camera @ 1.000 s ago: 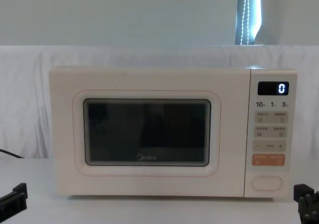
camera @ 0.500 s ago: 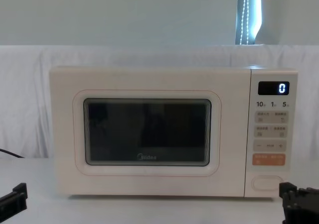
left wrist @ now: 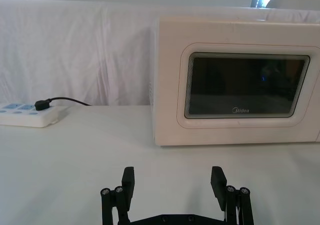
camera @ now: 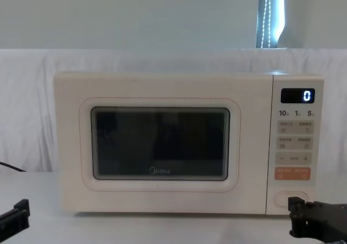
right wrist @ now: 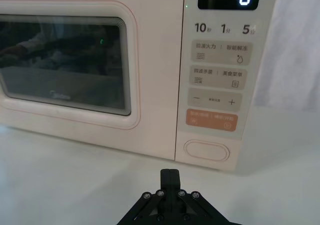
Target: Press the button to open the microwave door with one hand; close the microwave door with the other hand.
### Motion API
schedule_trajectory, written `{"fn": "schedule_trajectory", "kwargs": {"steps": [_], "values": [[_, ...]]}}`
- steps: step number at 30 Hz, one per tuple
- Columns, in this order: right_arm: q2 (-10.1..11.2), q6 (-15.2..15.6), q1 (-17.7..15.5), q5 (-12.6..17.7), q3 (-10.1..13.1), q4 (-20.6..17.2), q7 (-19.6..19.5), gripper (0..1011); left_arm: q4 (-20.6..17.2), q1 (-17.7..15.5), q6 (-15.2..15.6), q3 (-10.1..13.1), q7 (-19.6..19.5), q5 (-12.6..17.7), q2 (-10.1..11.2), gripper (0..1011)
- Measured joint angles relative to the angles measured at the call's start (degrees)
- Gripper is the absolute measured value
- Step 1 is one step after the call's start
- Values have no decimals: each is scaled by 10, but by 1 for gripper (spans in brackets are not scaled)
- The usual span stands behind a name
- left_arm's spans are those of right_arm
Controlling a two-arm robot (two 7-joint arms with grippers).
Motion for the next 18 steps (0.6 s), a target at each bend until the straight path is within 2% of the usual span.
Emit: {"fn": "schedule_trajectory", "kwargs": {"steps": [5,18], "values": [[-6,-15,40,0,5,54,6,0,0,0,0,0,0,0,0,1001],[-13,-38,93,-1,16,132,9,0,0,0,0,0,0,0,0,1001]]}}
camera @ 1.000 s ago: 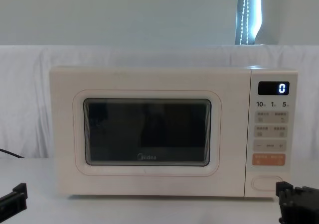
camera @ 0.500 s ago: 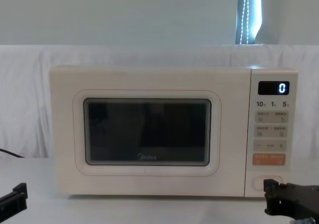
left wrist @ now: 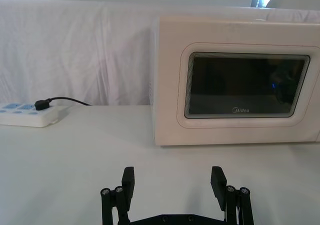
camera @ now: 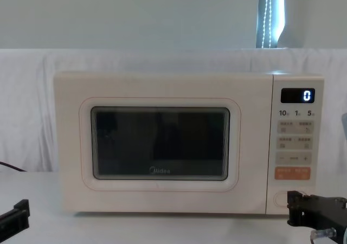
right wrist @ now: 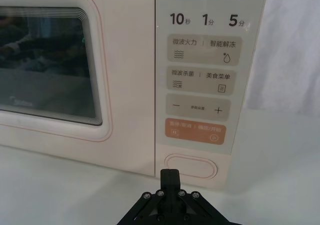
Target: Press the button to open the microwave door with one hand; close the microwave door with the other hand.
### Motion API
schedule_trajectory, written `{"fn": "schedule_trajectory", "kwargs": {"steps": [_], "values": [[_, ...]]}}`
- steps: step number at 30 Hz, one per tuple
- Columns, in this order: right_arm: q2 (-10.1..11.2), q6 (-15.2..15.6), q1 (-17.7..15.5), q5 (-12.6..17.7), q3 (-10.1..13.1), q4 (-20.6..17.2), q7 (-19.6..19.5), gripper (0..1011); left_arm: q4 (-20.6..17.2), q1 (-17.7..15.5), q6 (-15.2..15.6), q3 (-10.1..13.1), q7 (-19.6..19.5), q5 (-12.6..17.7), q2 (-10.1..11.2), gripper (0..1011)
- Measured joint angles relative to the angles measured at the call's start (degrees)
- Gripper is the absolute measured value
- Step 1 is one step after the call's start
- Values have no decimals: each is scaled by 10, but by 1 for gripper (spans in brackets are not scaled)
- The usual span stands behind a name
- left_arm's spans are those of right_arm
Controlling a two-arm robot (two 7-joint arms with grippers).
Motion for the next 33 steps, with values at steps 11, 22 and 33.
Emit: {"fn": "schedule_trajectory", "kwargs": {"steps": [11,22,33], "values": [[1,-7,40,-7,6,59,3,0,0,0,0,0,0,0,0,1001],[0,-17,73,-14,8,108,4,0,0,0,0,0,0,0,0,1001],[-2,-22,88,-21,10,132,3,0,0,0,0,0,0,0,0,1001]]}}
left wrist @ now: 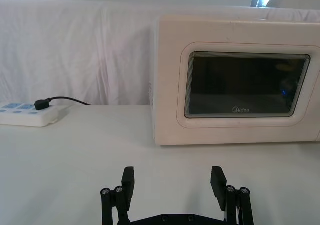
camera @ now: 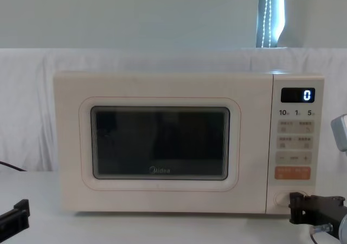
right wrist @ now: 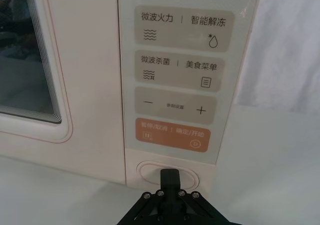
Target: Press the button to open the microwave door with one hand; close the microwave door with the other hand.
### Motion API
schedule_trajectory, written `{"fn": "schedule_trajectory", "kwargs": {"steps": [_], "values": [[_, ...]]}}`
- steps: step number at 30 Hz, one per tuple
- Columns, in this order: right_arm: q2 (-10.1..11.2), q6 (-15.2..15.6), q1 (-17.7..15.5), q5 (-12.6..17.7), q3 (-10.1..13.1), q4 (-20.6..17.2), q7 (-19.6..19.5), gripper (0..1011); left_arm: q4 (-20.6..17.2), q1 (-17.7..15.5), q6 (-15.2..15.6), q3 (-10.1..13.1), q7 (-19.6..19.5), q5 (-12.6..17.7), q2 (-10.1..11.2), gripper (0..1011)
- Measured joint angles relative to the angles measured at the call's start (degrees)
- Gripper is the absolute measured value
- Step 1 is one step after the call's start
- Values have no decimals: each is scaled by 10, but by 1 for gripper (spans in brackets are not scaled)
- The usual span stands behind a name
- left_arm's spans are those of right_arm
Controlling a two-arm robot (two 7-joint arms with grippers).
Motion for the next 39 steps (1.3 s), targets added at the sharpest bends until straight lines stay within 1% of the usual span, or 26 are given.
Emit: {"fn": "schedule_trajectory", "kwargs": {"steps": [18,30,39], "values": [[-5,-12,18,-2,11,33,-5,0,0,0,0,0,0,0,0,1001],[-8,-16,27,-5,13,47,-6,0,0,0,0,0,0,0,0,1001],[-10,-22,40,-9,14,67,-8,0,0,0,0,0,0,0,0,1001]]}}
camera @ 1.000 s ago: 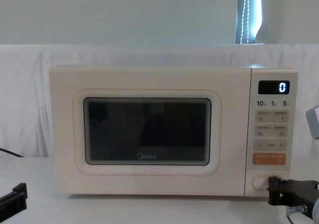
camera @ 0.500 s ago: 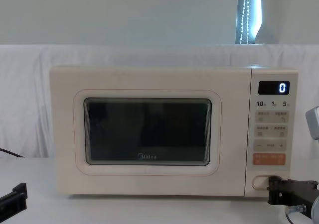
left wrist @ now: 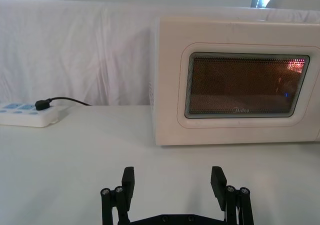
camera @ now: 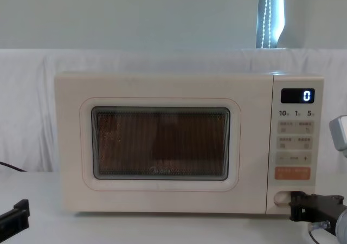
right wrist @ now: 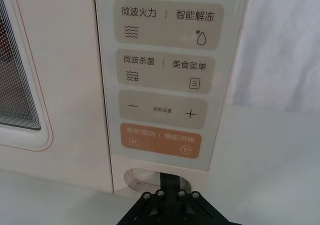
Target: Press the button to open the microwave door with one hand; close the microwave door with the other hand.
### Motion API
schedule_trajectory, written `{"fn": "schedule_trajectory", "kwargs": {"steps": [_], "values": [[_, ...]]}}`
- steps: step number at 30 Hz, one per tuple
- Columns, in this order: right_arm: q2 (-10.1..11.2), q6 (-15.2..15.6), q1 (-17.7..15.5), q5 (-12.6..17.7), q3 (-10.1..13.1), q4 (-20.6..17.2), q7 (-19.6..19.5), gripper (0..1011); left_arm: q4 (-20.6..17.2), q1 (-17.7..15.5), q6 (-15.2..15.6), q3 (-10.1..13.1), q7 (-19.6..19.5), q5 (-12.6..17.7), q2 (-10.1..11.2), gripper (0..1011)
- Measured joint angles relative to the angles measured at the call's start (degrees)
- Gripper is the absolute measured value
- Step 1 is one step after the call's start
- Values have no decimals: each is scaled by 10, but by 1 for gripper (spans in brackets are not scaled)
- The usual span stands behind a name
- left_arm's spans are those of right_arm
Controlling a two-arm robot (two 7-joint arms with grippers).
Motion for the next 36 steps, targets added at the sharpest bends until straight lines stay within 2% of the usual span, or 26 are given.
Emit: {"fn": "schedule_trajectory", "kwargs": {"steps": [28,36], "values": [[-5,-12,19,-6,6,34,-6,0,0,0,0,0,0,0,0,1001],[-5,-13,16,-5,8,29,-3,0,0,0,0,0,0,0,0,1001]]}}
